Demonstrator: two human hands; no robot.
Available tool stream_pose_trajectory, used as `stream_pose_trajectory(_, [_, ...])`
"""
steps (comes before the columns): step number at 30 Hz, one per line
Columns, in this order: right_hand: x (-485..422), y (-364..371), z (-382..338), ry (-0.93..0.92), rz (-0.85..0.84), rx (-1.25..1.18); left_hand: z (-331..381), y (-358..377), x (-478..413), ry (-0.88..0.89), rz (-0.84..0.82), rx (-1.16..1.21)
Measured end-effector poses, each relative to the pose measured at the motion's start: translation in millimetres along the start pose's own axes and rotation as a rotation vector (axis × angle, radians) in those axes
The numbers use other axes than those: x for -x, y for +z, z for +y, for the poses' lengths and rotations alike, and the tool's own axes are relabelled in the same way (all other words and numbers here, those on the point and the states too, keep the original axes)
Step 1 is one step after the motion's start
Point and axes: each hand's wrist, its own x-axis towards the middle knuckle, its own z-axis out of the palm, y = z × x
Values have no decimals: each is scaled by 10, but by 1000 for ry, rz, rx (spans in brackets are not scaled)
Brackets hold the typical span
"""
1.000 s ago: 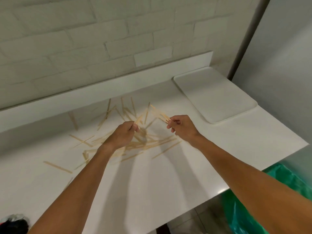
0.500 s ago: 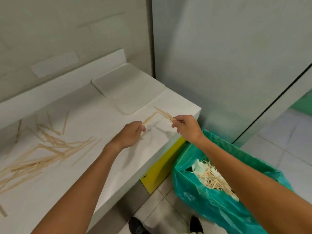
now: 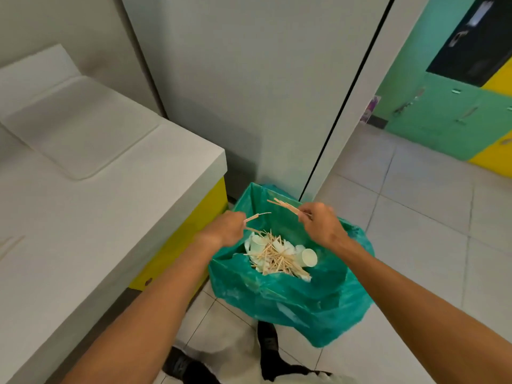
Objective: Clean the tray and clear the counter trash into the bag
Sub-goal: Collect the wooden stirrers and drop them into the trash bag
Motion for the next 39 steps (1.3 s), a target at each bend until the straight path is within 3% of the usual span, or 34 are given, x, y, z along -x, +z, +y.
stream_pose_trajectory(4, [19,-48,229,76,-25,48,232,188,-178,45,8,34])
stream_pose_trajectory(10, [13,-66,218,3,-66,19,243,250,-158,72,130,170])
stream_pose_trajectory(15, [-75,55,-66,-179,-126,1,-7,131,83,62,211,189])
stream_pose_trajectory(23, [-221,435,-1194,-545,-112,-55,-642,-332,877,37,549,303])
stream_pose_trajectory(30, [-114,1077,-2343,-804,-202,-60,-1424,-525,1880,-185,770,320])
stream_pose_trajectory(39, [255,2082,-3601,-997,-435,-39,-2492,-426,3118,-514,911,292])
